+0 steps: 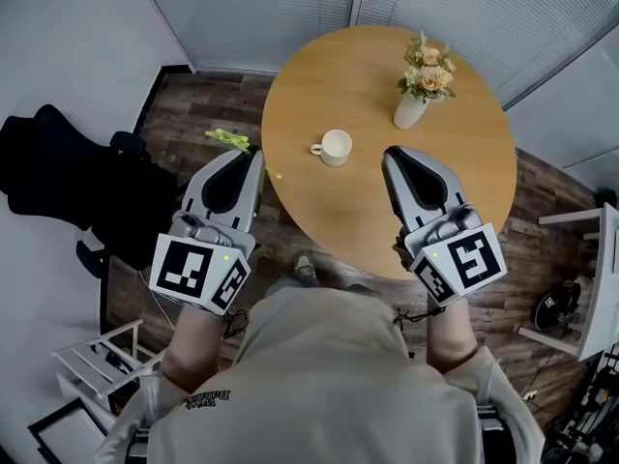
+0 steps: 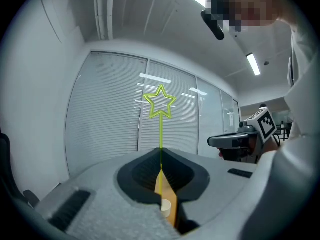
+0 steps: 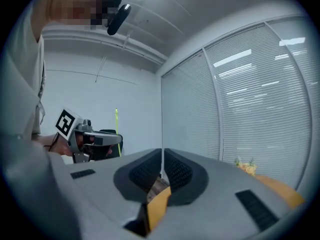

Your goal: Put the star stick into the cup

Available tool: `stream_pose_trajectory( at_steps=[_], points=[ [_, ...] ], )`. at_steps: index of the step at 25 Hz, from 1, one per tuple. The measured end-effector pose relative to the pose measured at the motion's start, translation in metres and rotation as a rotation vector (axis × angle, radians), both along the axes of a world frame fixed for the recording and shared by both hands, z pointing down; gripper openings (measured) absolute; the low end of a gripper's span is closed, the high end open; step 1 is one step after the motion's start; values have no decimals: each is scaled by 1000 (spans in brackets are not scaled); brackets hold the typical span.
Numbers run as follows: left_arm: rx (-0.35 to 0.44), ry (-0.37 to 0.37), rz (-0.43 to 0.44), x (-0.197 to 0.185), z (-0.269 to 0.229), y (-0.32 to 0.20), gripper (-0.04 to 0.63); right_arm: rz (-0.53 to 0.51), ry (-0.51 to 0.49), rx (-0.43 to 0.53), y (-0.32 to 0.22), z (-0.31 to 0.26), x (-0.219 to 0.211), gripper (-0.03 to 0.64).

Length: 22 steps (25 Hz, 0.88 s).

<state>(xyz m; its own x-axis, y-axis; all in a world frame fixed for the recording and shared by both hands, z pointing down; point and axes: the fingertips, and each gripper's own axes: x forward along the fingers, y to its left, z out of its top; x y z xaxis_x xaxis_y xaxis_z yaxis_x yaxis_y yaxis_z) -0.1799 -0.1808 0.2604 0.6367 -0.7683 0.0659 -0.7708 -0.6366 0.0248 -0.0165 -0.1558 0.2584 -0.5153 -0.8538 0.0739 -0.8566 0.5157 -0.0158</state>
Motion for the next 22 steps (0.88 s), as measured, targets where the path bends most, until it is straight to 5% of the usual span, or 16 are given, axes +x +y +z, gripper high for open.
stream_pose_trajectory(
  at_steps=[11,22],
  points=[
    [1,11,44,0,2,-18,23,54,10,-15,-10,4,1,37],
    [-3,-8,4,16,-2,-19,23,-2,-39,-53,-21,8,14,37]
  ],
)
